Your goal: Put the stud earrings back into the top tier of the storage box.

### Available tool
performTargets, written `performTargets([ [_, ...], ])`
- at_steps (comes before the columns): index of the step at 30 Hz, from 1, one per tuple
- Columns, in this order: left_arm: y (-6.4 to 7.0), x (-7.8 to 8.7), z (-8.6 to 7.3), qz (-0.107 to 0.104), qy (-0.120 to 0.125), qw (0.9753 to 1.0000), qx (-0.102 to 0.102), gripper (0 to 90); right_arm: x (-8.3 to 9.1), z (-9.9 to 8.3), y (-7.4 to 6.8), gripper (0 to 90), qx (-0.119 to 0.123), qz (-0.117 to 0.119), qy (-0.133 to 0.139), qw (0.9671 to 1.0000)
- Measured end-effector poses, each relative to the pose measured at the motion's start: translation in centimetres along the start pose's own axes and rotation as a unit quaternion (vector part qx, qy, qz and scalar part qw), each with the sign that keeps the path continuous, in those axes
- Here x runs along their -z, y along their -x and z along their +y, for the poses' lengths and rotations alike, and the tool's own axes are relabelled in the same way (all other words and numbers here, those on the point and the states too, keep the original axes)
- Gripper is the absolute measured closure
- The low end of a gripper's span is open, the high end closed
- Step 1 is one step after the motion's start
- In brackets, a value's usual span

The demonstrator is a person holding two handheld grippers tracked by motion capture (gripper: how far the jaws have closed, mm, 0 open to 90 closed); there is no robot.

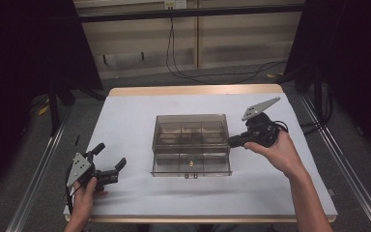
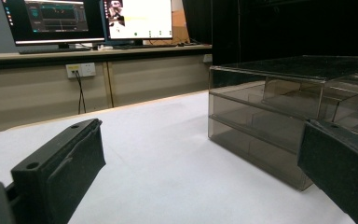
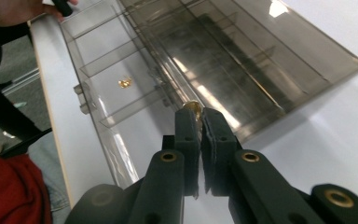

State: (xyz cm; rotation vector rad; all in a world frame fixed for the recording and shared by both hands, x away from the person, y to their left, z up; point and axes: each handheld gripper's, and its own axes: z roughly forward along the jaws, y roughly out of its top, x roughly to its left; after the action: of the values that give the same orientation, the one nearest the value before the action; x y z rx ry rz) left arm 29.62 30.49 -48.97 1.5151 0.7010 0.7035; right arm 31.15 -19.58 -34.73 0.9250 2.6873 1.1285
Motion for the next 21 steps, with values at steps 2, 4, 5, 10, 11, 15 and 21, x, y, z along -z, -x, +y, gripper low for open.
performTargets([
  [2, 0.0, 0.0, 0.0, 0.0, 0.0, 1.0, 0.0, 0.7, -0.6, 0.6, -0.3, 85.8, 0.013, 0.004, -0.01, 0.9999],
  [4, 0.0, 0.0, 0.0, -0.001, 0.0, 1.0, 0.0, 0.7, -1.2, 1.0, -0.6, 85.8, 0.022, 0.01, -0.015, 0.9996],
  [5, 0.0, 0.0, 0.0, -0.002, -0.001, 1.0, 0.0, 0.7, -1.4, 1.2, -0.8, 85.8, 0.024, 0.015, -0.016, 0.9995],
  [10, 0.0, 0.0, 0.0, -0.002, -0.001, 1.0, 0.0, 0.7, -2.3, 2.2, -1.3, 85.8, 0.029, 0.028, -0.025, 0.9989],
  [11, 0.0, 0.0, 0.0, -0.002, -0.001, 1.0, 0.0, 0.7, -2.6, 2.4, -1.4, 85.8, 0.035, 0.031, -0.025, 0.9986],
  [15, 0.0, 0.0, 0.0, -0.003, -0.002, 1.0, -0.002, 0.7, -3.4, 3.7, -1.9, 85.8, 0.045, 0.042, -0.037, 0.9974],
  [21, 0.0, 0.0, 0.0, -0.001, -0.001, 1.0, -0.003, 0.7, -5.3, 5.6, -2.3, 85.8, 0.059, 0.054, -0.054, 0.9954],
])
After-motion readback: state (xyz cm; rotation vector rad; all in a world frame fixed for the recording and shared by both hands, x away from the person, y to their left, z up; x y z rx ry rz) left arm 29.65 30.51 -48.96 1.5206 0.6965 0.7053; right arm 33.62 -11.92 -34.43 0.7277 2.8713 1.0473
